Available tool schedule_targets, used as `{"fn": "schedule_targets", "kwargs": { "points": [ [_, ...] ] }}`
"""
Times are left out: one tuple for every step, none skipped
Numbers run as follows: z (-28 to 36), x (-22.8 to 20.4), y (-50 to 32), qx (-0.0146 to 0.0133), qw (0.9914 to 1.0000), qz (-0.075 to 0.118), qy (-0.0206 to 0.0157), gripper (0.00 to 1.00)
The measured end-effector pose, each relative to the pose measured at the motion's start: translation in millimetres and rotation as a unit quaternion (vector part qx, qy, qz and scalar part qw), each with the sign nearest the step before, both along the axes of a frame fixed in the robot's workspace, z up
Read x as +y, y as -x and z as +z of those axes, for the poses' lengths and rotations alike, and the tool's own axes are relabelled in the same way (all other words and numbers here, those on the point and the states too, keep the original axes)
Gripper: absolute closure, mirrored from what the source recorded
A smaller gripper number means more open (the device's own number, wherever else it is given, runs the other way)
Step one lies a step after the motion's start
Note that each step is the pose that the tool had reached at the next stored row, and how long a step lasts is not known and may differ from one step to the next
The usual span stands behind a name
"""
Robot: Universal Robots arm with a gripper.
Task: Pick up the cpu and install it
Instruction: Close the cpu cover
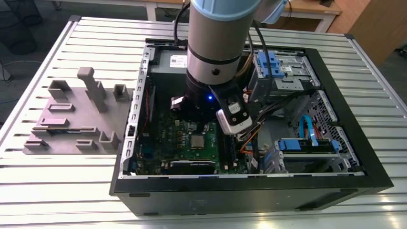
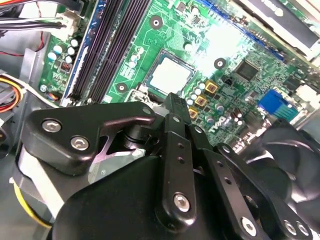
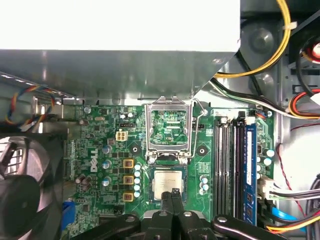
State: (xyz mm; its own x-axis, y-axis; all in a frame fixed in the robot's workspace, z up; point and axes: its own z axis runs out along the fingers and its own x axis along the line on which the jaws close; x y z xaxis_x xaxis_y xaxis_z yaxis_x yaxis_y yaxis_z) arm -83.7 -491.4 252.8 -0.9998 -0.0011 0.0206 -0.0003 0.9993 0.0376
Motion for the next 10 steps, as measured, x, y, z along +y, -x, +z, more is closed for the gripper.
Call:
{"fn": "schedule_targets", "kwargs": {
  "points": [
    [1.5, 0.2, 0.0, 0.0000, 1.00000, 0.000, 0.0003, 0.90],
    [1.8, 0.4, 0.0, -0.0001, 1.00000, 0.000, 0.0007, 0.90],
    [1.8, 0.5, 0.1, -0.0003, 1.00000, 0.000, 0.0009, 0.90],
    [1.8, 0.6, 0.1, -0.0004, 1.00000, 0.000, 0.0009, 0.90],
    [1.9, 0.8, 0.0, -0.0005, 1.00000, 0.000, 0.0010, 0.90],
    [1.9, 1.0, 0.0, -0.0004, 1.00000, 0.001, 0.0010, 0.90],
    [2.0, 1.0, 0.1, -0.0004, 1.00000, 0.001, 0.0010, 0.90],
    [2.0, 1.0, 0.1, -0.0004, 1.00000, 0.001, 0.0010, 0.90],
    [2.0, 1.0, 0.1, -0.0004, 1.00000, 0.003, 0.0011, 0.90],
    [2.0, 1.0, 0.1, -0.0004, 0.99998, 0.006, 0.0011, 0.90]
  ]
}}
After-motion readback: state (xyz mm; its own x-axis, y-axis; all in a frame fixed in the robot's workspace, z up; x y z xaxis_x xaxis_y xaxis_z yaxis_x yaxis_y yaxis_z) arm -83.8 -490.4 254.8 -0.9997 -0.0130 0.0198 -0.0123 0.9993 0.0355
